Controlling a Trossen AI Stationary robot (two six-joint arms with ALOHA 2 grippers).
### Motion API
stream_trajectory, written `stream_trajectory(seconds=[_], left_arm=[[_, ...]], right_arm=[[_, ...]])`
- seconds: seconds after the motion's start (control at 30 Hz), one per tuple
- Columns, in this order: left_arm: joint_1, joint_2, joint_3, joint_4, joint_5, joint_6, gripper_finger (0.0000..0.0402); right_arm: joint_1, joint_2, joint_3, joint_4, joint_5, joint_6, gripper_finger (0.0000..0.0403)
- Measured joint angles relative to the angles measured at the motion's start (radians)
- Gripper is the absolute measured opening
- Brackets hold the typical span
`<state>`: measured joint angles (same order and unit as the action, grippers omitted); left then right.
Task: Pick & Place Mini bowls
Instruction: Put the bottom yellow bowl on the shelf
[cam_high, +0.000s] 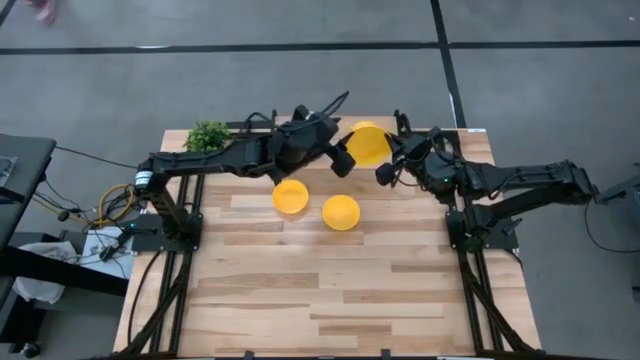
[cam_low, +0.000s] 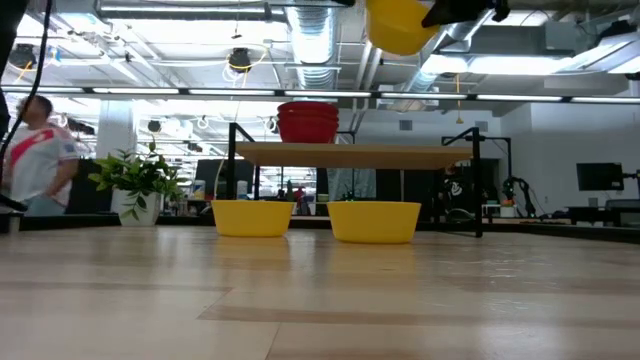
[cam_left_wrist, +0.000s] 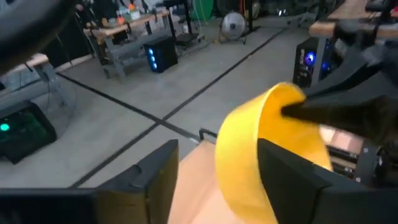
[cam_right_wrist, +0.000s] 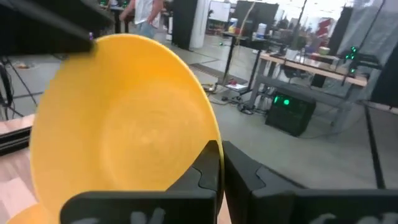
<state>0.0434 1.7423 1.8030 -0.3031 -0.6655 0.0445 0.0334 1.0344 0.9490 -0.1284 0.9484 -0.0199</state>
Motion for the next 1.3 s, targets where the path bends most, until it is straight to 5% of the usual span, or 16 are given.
stream_trajectory(seconds=[0.37,0.83,1.03,1.3], left_arm=[[-0.065,-0.176,-0.036,-0.136,-0.017,-0.065,0.0241],[-0.206,-0.479,-0.501,-0.134,-0.015,-0.31,0.0242],[-0.268,-0.556,-0.63,-0.122,-0.015,-0.443,0.0242],[-0.317,-0.591,-0.705,-0.115,-0.014,-0.499,0.0243]], right_arm=[[-0.213,0.0,0.1,-0.32,-0.347,0.195,0.0001],[-0.575,0.025,0.173,-0.472,-0.943,0.283,0.0001],[-0.64,0.136,0.221,-0.528,-1.026,0.272,0.0],[-0.673,0.359,0.49,-0.753,-1.021,0.168,0.0]])
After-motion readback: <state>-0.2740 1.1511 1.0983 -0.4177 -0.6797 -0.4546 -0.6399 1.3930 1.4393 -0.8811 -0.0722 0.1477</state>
